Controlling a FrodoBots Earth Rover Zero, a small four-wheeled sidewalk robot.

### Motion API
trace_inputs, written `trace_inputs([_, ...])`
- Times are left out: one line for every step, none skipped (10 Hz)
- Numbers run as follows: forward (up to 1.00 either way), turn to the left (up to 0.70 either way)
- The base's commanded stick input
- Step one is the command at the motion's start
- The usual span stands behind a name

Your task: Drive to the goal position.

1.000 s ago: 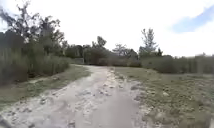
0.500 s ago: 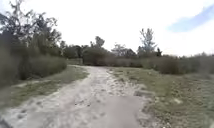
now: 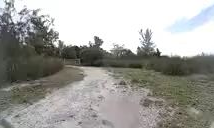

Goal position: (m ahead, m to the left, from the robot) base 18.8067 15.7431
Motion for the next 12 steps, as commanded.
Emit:
trace_inputs([0.70,0.00])
trace_inputs([0.70,0.00])
trace_inputs([0.70,0.00])
trace_inputs([0.70,0.00])
trace_inputs([0.70,0.00])
trace_inputs([0.70,0.00])
trace_inputs([0.70,0.00])
trace_inputs([0.70,0.00])
trace_inputs([0.70,0.00])
trace_inputs([0.70,0.00])
trace_inputs([0.70,0.00])
trace_inputs([0.70,0.00])
